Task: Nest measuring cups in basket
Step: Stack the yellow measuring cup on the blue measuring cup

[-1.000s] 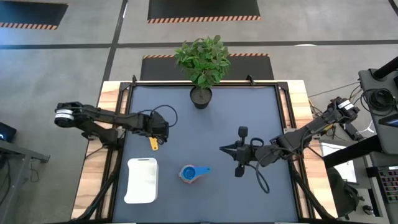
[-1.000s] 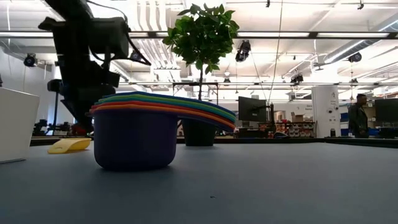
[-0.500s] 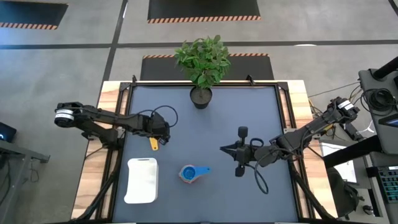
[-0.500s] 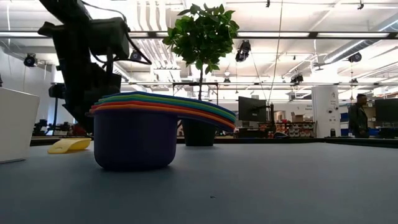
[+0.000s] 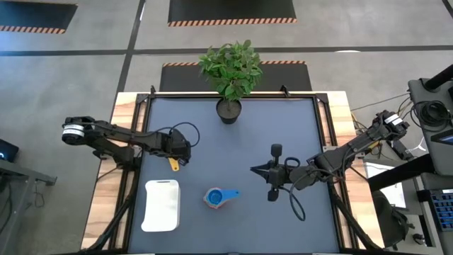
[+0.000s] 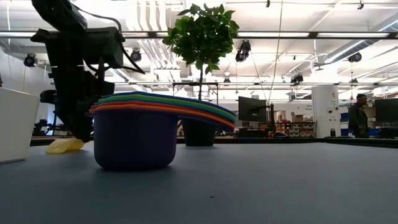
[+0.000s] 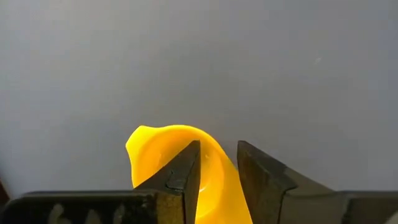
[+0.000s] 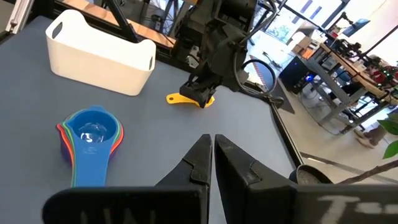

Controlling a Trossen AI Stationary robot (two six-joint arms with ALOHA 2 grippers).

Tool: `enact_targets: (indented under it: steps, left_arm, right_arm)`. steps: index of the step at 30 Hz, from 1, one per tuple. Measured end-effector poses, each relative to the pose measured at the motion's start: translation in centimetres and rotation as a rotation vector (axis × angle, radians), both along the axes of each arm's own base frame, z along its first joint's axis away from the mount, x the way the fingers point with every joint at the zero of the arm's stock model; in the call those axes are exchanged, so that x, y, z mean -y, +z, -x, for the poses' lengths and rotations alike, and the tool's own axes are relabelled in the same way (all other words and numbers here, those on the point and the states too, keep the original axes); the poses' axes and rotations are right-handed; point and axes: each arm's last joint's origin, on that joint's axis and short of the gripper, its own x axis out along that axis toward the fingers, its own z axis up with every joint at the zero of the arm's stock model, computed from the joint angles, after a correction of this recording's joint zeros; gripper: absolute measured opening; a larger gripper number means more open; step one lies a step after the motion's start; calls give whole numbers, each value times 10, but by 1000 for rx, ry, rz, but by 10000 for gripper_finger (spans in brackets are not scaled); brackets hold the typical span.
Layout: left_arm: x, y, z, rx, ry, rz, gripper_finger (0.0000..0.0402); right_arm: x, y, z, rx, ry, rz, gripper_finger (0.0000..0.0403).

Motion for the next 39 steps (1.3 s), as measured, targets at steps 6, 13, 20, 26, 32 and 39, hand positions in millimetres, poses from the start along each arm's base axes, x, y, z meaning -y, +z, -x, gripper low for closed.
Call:
enact_targets:
  steps: [6, 13, 20, 26, 32, 39]
  left_arm:
    - [0, 0, 0, 0, -18, -4, 67]
    - [0, 0, -1, 3, -30, -7, 6]
    - [2, 7, -8, 7, -103, -62, 1]
    - [18, 36, -30, 14, -435, -121, 1]
    - [64, 81, -51, 28, -986, -251, 0]
    - [114, 133, -57, 156, -1530, -310, 0]
  right_arm:
    - [0, 0, 0, 0, -2, 0, 9]
    - [0, 0, 0, 1, -2, -1, 9]
    - [0, 0, 0, 1, -2, -1, 9]
    - [0, 0, 0, 2, -2, -1, 9]
    - [0, 0, 0, 2, -2, 1, 9]
    - [0, 0, 0, 0, 0, 9, 9]
